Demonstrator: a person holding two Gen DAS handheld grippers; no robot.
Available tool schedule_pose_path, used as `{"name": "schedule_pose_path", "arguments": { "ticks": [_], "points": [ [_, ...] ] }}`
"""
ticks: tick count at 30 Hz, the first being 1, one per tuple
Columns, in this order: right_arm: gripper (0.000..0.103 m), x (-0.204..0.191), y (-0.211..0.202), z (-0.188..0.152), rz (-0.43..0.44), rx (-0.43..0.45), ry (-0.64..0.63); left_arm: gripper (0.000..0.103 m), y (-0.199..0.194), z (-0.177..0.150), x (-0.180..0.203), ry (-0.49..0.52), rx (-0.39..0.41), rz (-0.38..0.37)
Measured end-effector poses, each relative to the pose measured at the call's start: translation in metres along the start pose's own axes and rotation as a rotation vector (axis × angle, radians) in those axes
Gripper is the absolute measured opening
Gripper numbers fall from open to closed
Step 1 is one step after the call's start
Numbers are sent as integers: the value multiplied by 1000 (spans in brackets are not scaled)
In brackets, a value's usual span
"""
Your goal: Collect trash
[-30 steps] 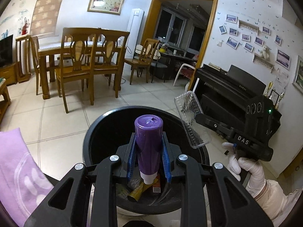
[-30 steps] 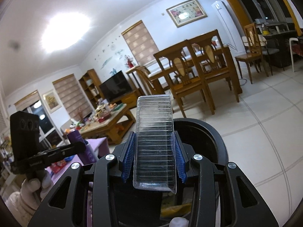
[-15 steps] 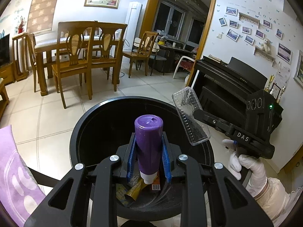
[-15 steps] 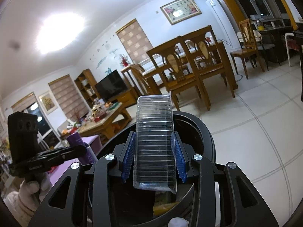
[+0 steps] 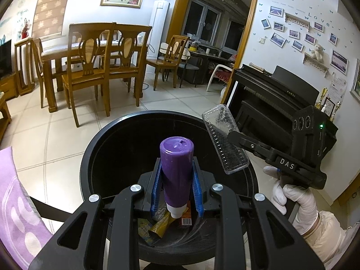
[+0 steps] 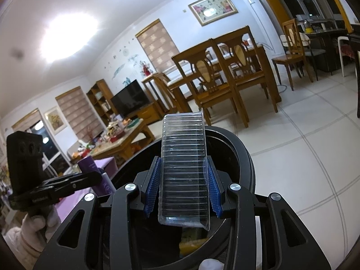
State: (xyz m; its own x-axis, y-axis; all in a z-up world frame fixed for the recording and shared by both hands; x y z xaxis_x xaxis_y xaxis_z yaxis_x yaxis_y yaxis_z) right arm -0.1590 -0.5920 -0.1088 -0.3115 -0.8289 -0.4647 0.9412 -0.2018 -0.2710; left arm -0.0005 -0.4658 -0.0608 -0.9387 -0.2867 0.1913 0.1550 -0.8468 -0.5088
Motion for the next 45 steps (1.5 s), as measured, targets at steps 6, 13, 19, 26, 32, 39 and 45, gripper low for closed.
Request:
{"name": "schedule_pose_path", "arguments": {
  "ticks": [6, 13, 19, 26, 32, 39, 45],
  "points": [
    [40, 1, 1, 0, 2, -2, 2, 25, 3, -3, 1, -4, -6, -1],
    [40, 3, 11, -13, -4, -15, -1, 25, 4, -3, 0, -9, -8, -1],
    [40, 4, 11, -14, -3, -14, 7, 27, 3, -3, -1, -14, -2, 7],
    [60, 4, 17, -22, 1, -7, 22, 28, 1, -4, -2, -23, 5, 14],
    [71, 5, 14, -29, -5, 3, 24, 73, -9, -1, -7, -34, 46, 63],
    [82, -10, 5, -27, 6, 3, 14, 87, -30, -1, -23, -41, 49, 136],
    [95, -42, 4, -20, 37, -8, -14, 87, -70, -9, -50, -51, 44, 206]
  ]
}}
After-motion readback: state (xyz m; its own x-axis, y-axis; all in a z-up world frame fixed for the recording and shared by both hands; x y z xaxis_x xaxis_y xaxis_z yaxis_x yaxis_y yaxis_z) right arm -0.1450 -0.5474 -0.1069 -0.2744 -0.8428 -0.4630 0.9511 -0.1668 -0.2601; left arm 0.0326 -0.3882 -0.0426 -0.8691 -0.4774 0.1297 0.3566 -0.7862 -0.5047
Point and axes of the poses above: each gripper's, at about its wrist camera, not at the fingertips, and y roughly the way its jaws point, x to its right, z to its top, the point moved 8 cm from there along y, roughly the way its jaws point, and after that the axes turned 5 degrees about x, right-handed, at the moved point
